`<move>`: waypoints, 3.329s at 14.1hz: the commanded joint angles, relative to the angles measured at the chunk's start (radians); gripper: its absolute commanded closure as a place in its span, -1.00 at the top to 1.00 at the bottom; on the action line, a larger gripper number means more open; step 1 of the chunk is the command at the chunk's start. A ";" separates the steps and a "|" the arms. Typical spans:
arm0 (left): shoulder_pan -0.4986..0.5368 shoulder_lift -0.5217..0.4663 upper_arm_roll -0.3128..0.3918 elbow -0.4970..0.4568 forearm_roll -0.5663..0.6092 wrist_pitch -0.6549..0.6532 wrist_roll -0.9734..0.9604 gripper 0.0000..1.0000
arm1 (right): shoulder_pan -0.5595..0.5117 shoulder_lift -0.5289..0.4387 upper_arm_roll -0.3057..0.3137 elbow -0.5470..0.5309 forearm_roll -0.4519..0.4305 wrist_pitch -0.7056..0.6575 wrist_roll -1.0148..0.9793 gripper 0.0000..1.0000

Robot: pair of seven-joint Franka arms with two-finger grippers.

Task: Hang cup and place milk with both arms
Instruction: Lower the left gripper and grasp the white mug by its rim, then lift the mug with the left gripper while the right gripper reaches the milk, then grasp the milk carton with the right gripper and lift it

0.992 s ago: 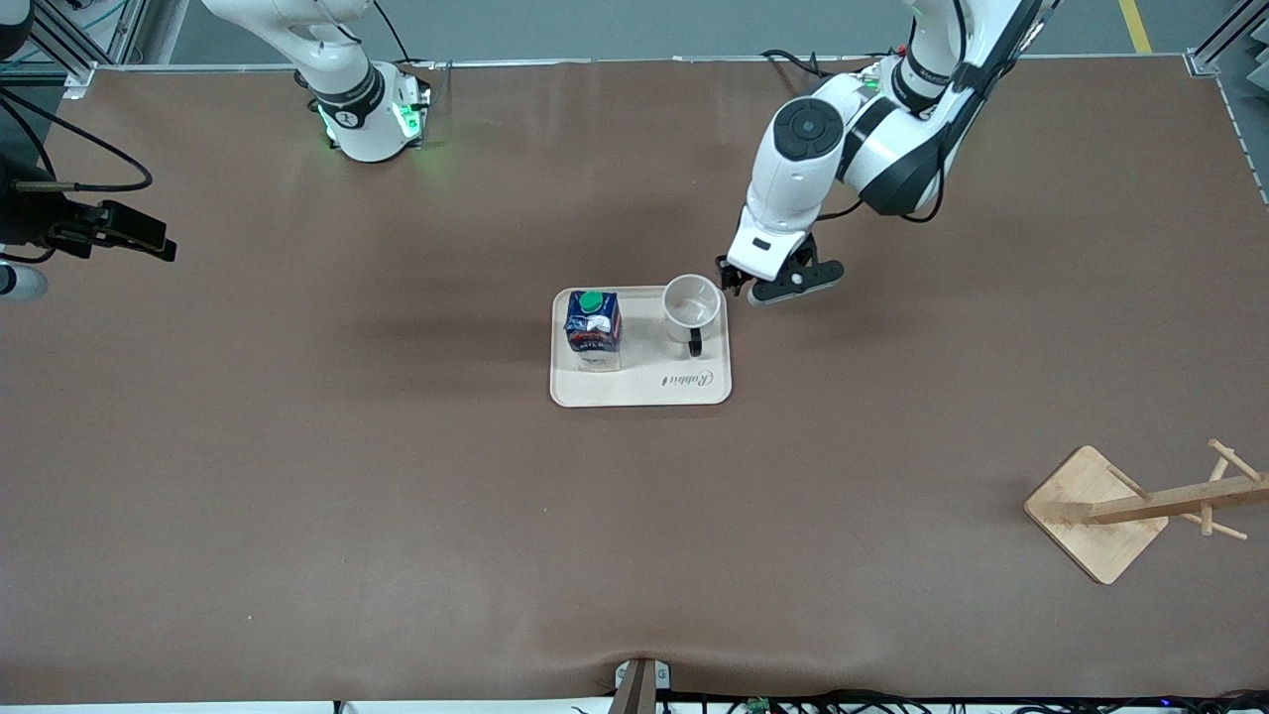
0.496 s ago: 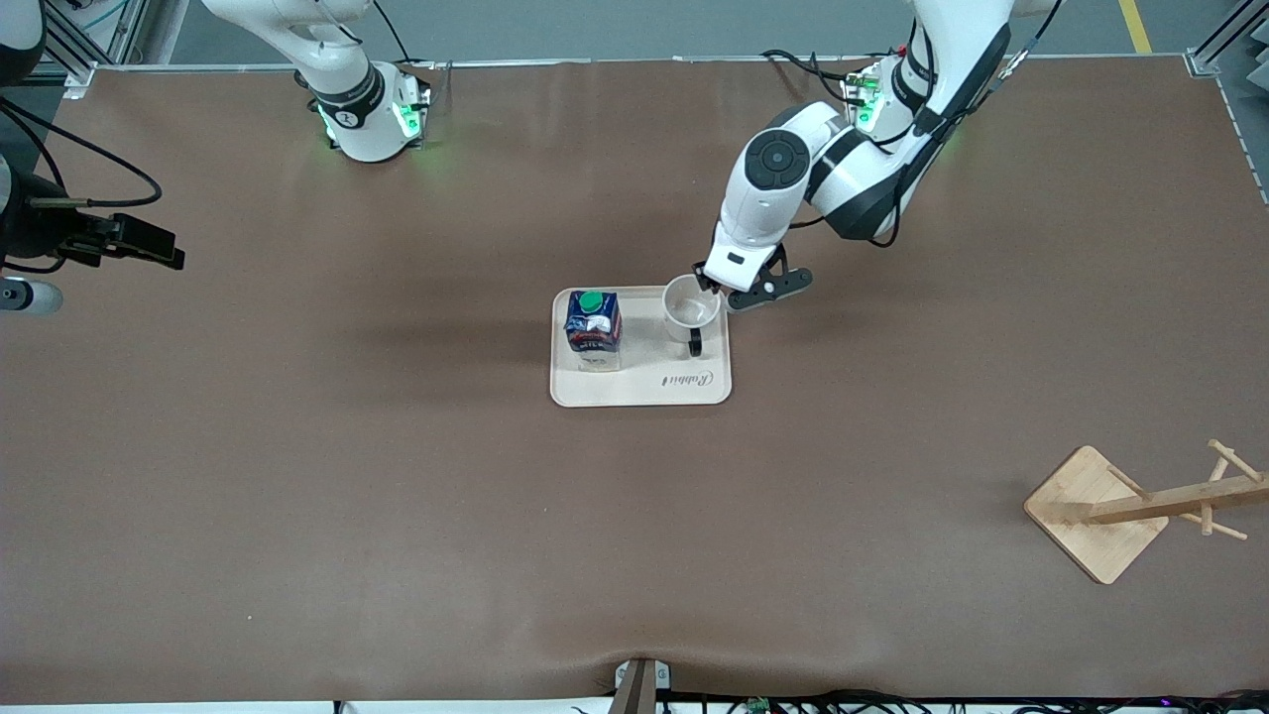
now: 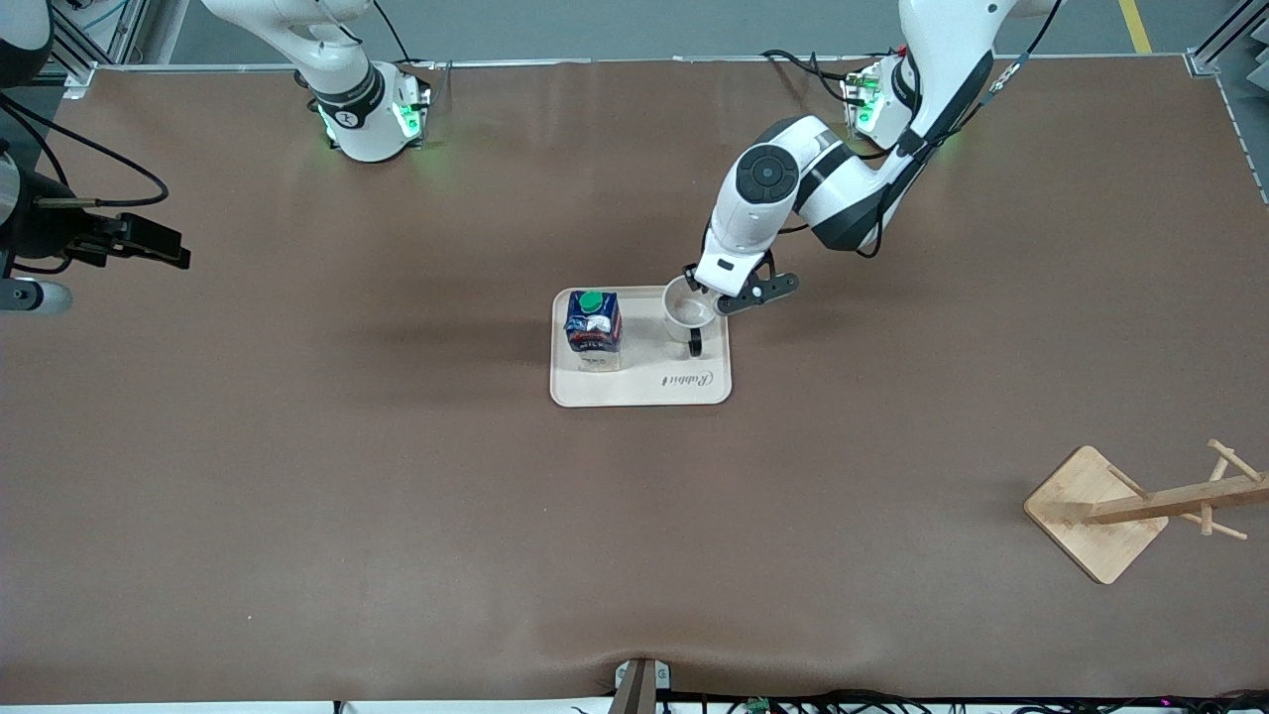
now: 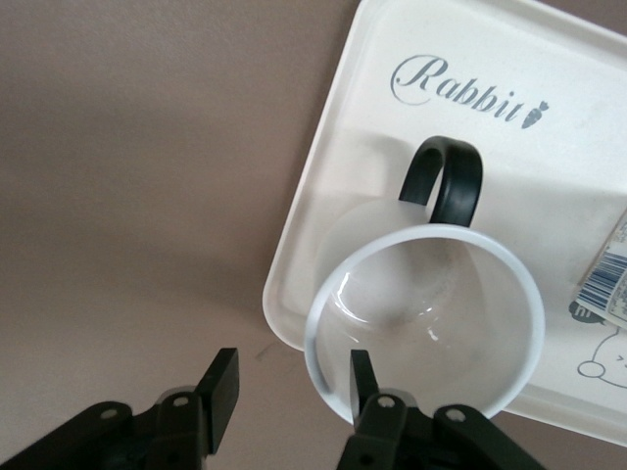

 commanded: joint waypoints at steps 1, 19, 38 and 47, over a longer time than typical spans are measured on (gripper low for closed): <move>-0.017 0.055 0.000 0.045 0.027 0.009 -0.038 0.04 | 0.019 0.046 -0.004 0.015 -0.001 -0.030 0.002 1.00; 0.002 0.037 0.009 0.402 0.209 -0.455 -0.094 -1.00 | 0.333 0.081 -0.002 -0.174 0.169 0.178 0.514 1.00; 0.580 -0.204 0.018 0.633 -0.013 -0.833 1.021 -1.00 | 0.677 0.219 -0.005 -0.169 0.265 0.606 0.999 1.00; 0.821 -0.166 0.024 0.737 -0.012 -0.812 1.626 -1.00 | 0.745 0.351 -0.006 -0.171 0.067 0.767 0.999 1.00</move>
